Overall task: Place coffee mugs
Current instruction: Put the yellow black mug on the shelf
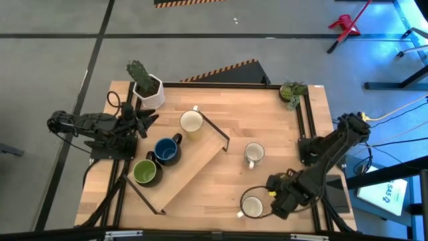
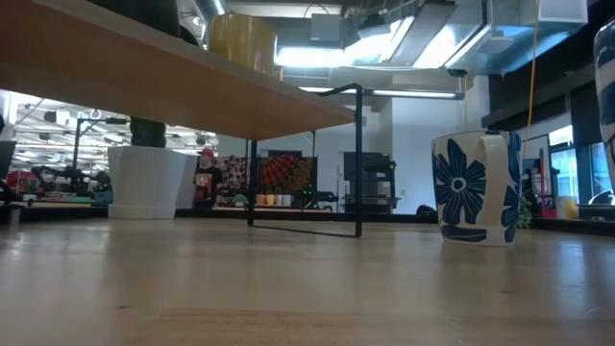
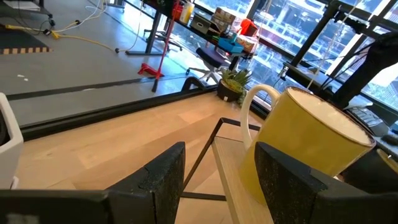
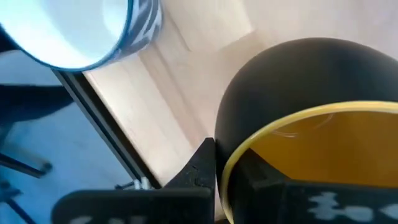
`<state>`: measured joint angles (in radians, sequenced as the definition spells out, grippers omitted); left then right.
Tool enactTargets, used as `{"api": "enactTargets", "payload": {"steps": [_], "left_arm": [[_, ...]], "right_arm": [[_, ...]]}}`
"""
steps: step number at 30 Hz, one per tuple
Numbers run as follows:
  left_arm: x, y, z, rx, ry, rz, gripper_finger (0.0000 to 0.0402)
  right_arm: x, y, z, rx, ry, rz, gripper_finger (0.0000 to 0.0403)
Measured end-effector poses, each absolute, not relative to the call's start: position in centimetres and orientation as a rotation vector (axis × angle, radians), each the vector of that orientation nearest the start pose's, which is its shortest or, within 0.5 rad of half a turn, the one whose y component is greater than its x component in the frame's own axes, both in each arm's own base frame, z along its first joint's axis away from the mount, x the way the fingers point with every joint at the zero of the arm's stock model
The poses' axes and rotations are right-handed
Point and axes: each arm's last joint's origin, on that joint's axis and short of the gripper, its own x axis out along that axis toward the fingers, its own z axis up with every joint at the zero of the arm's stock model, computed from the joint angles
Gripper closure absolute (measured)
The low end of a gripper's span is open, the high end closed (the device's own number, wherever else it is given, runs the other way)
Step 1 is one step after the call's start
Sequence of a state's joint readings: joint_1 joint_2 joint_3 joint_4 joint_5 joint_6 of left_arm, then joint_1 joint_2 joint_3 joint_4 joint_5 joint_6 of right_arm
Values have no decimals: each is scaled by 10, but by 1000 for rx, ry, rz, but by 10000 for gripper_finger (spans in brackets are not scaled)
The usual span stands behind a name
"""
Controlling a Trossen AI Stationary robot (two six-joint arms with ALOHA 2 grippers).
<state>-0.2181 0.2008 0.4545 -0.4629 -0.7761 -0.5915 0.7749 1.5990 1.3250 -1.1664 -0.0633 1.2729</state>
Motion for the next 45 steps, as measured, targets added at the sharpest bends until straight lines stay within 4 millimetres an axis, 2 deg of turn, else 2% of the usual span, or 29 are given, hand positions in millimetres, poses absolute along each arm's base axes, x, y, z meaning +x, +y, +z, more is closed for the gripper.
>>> {"api": "enactTargets", "payload": {"steps": [5,10,13,16,20,23,27,33,36,41,45], "left_arm": [[73,5,257,-461,20,591,214],[73,5,257,-448,24,591,214],[73,5,257,-447,24,591,214],[73,5,257,-441,26,591,214],[73,5,257,-423,31,590,214],[73,5,257,-423,31,590,214],[73,5,257,-424,30,590,214],[73,5,258,-424,29,592,214],[72,5,258,-422,27,600,214],[72,5,258,-421,23,612,214],[72,5,258,-422,23,612,214]], "right_arm": [[226,174,311,316,1487,-225,401],[251,132,353,124,1388,-36,402],[265,105,364,8,1331,61,402],[279,82,367,-117,1276,173,402],[294,64,366,-229,1197,321,402],[304,59,361,-264,1172,424,403],[315,62,366,-333,1150,477,403],[325,68,397,-451,1071,495,403],[335,68,405,-526,1038,482,403],[364,69,394,-617,1016,528,403],[377,68,379,-611,1081,558,403]]}}
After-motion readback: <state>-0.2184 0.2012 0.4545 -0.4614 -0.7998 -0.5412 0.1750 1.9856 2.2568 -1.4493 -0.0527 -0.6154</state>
